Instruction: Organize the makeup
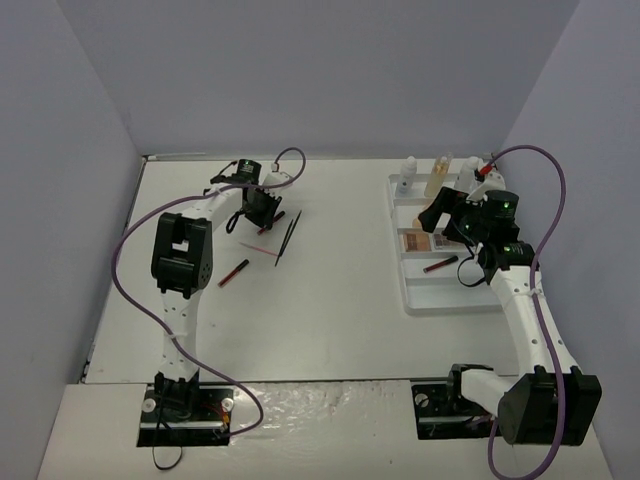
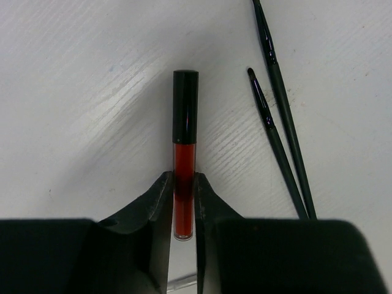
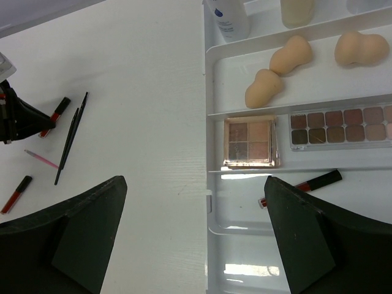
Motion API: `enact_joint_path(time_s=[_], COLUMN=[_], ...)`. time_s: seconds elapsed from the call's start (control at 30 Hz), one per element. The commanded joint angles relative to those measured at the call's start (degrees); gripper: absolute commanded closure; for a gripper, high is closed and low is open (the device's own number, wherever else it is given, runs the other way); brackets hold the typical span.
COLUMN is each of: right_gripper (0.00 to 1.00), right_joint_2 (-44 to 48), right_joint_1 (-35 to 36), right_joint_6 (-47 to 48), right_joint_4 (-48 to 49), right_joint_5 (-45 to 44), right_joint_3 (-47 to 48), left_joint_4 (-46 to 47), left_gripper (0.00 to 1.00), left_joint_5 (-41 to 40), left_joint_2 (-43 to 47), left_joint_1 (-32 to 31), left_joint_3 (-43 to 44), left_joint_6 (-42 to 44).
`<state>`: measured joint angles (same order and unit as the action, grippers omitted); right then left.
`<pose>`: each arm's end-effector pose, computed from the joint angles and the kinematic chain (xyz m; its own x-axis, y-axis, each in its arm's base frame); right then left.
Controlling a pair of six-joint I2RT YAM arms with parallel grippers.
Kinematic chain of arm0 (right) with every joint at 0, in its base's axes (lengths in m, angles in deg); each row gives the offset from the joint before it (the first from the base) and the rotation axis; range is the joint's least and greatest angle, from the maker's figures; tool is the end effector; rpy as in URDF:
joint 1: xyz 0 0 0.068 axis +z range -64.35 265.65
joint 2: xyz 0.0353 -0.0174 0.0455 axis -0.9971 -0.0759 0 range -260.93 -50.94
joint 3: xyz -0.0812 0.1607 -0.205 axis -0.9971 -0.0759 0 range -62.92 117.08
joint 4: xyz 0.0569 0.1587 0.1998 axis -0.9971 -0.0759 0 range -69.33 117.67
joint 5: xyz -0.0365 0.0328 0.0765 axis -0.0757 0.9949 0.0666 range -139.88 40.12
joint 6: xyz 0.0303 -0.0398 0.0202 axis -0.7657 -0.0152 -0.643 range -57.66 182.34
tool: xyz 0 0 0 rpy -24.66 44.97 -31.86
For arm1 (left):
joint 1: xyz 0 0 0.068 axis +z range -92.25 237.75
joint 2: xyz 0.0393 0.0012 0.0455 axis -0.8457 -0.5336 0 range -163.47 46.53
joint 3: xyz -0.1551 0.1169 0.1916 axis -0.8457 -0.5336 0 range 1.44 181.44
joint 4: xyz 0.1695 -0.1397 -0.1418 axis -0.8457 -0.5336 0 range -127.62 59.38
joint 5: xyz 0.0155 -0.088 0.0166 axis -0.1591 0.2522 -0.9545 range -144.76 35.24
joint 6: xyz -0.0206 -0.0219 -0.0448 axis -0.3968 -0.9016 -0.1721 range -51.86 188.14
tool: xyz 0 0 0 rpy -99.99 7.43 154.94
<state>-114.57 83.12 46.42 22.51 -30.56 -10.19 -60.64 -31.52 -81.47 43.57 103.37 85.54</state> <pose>0.2583 0.0003 0.3328 -0.3417 0.2743 -0.8989 -0.1896 0.9167 0.3518 0.4701 -0.1333 0.1792 -0.6367 0.4443 -0.6303 0.6591 0.7378 -0.1457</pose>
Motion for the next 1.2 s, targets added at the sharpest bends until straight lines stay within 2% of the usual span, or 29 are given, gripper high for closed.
enact_joint_path(time_s=[0.0,0.13,0.33,0.57,0.7,0.93,1.17], right_gripper=[0.08,0.08,0.08,0.11,0.14,0.23,0.31], right_joint_2=[-0.92,-2.29,-5.13,-9.94,-12.86,-15.69,-16.70], right_joint_1=[0.91,2.04,10.96,16.92,20.37,23.54,25.73], right_joint_6=[1.23,0.89,-4.08,-16.26,-18.51,-20.99,-21.08], right_joint_4=[2.88,2.95,7.05,18.39,21.81,25.12,25.11], right_joint_5=[2.27,4.20,4.22,6.26,6.54,5.55,5.04], right_joint_3=[1.56,3.34,6.93,8.54,10.35,11.50,10.82], left_joint_4=[0.44,2.51,11.80,21.97,27.71,33.59,34.07], left_gripper=[1.00,1.00,1.00,1.00,1.00,1.00,1.00], left_joint_5=[0.08,0.33,6.20,8.85,8.59,7.60,7.01], left_joint_2=[2.14,6.03,17.45,29.82,35.53,41.07,42.22], left_joint_1=[1.25,1.26,-0.33,-7.62,-13.29,-18.36,-20.27], left_joint_3=[0.47,-1.12,-7.81,-18.39,-23.87,-28.24,-28.01], left_joint_6=[1.30,0.04,-12.50,-23.13,-27.93,-32.04,-32.70])
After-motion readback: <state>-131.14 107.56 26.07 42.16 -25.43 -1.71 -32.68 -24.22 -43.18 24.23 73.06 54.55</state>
